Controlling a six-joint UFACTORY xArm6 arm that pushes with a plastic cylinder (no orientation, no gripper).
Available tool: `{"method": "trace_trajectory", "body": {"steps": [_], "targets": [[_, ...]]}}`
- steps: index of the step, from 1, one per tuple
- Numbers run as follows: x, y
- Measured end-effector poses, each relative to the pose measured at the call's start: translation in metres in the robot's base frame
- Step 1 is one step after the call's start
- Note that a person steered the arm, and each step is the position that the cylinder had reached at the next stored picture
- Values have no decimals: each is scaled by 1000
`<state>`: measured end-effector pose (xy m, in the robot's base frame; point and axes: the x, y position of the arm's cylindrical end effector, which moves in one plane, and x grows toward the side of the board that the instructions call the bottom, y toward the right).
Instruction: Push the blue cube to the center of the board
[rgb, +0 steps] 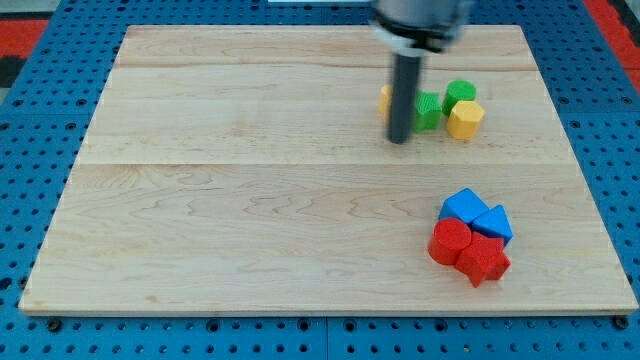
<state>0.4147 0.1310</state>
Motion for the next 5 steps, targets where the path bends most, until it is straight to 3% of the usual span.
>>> {"method": "trace_trajectory", "body": {"steps": [1,2,4,5], "targets": [[59,98],[112,123],[104,-15],[76,-40]]}}
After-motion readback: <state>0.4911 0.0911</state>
